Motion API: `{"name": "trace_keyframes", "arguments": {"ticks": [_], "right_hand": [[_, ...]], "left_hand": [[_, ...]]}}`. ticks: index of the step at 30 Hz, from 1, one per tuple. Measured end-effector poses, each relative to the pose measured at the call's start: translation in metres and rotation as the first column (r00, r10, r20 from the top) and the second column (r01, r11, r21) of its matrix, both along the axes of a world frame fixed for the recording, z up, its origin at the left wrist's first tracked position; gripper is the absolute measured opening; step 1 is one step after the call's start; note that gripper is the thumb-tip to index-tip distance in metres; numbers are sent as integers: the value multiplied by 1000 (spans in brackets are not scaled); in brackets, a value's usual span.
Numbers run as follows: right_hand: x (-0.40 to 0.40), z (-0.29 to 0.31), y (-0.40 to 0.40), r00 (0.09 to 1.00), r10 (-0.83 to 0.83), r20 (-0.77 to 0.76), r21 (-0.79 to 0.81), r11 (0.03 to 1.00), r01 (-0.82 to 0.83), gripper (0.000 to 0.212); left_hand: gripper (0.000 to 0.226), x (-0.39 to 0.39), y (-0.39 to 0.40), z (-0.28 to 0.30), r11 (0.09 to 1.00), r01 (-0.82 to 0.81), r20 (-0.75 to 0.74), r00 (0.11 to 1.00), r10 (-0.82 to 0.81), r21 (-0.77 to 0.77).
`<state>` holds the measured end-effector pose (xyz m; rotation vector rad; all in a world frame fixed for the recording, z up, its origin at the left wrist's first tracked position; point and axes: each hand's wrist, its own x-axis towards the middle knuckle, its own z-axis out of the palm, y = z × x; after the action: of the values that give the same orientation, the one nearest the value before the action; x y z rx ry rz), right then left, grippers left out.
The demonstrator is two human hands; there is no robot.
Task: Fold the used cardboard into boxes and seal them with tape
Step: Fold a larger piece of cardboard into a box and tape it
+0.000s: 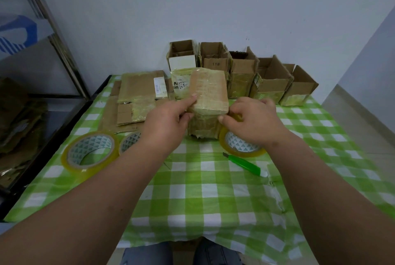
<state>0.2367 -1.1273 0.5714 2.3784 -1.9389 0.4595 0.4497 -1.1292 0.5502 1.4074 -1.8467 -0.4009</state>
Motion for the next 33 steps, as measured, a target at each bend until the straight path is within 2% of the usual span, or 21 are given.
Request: {"name": "trace_keyframes", "arguments": {"ticks": [2,8,12,15,18,21,24,27,33], "right_hand": [[0,2,-2,1000,9,-4,28,1000,-9,35],[4,0,-5,1000,7,-24,1,1000,-7,41],[2,5,-4,998,52,22,89,995,-54,31],[0,9,-4,990,69,119,143,986,-86,46],[4,8,-3,984,45,172,93,994,-62,55],[10,5,-4,993,-18,115,63,998,11,58],[16,4,-5,997,-50,64,55,997,47,59],[18,3,-5,999,-51,17,33,998,50,58],[21,2,-4,995,-10,-100,-17,1000,8,50]], "left_hand": [[46,1,-3,-4,999,13,5,1000,-13,-42],[40,4,-6,-9,999,30,-36,999,-30,-26],[40,7,-5,-10,998,53,-68,996,-54,-18],[41,12,-3,-9,997,77,-57,995,-76,23],[37,14,0,-3,994,98,-78,993,-93,55],[38,11,2,3,995,65,-73,996,-59,75],[48,6,1,5,992,-36,52,998,29,123],[48,4,3,5,989,-62,115,992,47,131],[46,4,6,3,992,-76,134,989,62,96]]}}
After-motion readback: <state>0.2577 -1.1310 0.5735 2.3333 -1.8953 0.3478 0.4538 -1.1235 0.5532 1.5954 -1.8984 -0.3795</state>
